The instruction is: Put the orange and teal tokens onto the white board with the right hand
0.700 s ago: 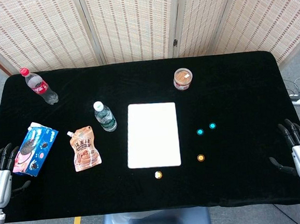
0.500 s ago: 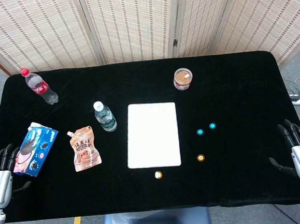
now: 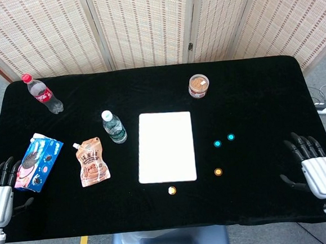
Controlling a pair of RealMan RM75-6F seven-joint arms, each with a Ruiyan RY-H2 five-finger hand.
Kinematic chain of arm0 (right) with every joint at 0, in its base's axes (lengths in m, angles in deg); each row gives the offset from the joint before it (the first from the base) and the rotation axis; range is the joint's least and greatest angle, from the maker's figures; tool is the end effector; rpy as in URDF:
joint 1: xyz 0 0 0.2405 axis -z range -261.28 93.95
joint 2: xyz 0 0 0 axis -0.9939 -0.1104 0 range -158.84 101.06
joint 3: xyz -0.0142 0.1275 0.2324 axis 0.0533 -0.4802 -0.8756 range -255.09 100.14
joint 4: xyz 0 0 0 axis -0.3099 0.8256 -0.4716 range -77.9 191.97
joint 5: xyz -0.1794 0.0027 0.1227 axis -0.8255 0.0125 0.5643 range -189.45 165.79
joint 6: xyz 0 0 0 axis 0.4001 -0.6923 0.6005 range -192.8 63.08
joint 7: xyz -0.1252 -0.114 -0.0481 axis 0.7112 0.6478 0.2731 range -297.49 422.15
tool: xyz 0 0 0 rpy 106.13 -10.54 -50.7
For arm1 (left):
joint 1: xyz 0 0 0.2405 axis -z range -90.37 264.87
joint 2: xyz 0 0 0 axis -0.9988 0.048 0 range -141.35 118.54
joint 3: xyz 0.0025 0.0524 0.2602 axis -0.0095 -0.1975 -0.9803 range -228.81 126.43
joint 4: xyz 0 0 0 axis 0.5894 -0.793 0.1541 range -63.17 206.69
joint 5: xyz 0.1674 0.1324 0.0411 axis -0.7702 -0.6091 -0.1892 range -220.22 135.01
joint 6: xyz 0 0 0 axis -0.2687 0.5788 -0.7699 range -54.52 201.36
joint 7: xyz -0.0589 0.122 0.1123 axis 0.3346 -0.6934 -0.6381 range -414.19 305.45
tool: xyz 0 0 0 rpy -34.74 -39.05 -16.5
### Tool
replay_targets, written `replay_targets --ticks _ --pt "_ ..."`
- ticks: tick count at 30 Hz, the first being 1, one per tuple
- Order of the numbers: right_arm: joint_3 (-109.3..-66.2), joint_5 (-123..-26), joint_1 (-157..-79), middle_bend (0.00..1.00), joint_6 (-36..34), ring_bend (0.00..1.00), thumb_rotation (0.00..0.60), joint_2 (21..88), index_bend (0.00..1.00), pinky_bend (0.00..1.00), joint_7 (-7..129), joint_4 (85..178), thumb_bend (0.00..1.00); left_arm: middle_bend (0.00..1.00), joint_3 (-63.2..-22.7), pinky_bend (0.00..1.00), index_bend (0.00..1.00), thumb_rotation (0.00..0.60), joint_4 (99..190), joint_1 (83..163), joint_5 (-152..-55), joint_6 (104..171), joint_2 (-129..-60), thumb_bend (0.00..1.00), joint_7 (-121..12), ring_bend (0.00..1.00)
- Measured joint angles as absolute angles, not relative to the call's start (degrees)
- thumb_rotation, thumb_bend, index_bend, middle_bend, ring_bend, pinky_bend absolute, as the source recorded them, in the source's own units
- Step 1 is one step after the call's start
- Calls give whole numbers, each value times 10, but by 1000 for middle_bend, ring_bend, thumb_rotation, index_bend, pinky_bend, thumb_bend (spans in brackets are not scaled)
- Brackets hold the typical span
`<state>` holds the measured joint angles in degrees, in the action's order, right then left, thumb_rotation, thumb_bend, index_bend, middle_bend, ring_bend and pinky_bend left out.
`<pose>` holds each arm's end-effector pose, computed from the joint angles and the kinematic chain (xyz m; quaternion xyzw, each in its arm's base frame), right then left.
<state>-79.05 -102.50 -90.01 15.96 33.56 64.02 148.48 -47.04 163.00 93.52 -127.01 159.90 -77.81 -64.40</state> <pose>-0.3172 -0.2168 0.1462 0.6546 -0.3655 0.3584 0.5563 -0.3177 0.2269 0.1543 -0.6078 -0.3279 -0.3590 0.6278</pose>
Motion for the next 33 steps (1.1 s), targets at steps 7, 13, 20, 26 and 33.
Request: replay_targets --ticks 7,13,20,26,33 --pt "-786 -1045 -947 0 101 0 453 353 276 0 670 1500 307 34 -472 0 93 600 1629 933 -1274 1604 -777 171 -640 30" --pt "-788 -1046 -975 0 63 0 455 381 342 0 693 1497 307 33 -473 0 98 600 1628 932 -1274 1603 -778 171 -638 30" --pt "-795 -1029 -1021 15 -5 0 453 440 428 0 717 1472 307 34 -477 0 101 600 1624 928 -1274 1605 -780 171 -633 30" --pt "-804 -1000 -1060 15 -56 0 456 488 428 0 726 1437 307 33 -478 0 101 600 1619 923 -1270 1606 -779 171 -625 30" --pt "-809 -976 -1086 15 -87 0 456 518 429 0 726 1400 331 34 -480 0 100 600 1616 922 -1268 1602 -781 171 -623 30"
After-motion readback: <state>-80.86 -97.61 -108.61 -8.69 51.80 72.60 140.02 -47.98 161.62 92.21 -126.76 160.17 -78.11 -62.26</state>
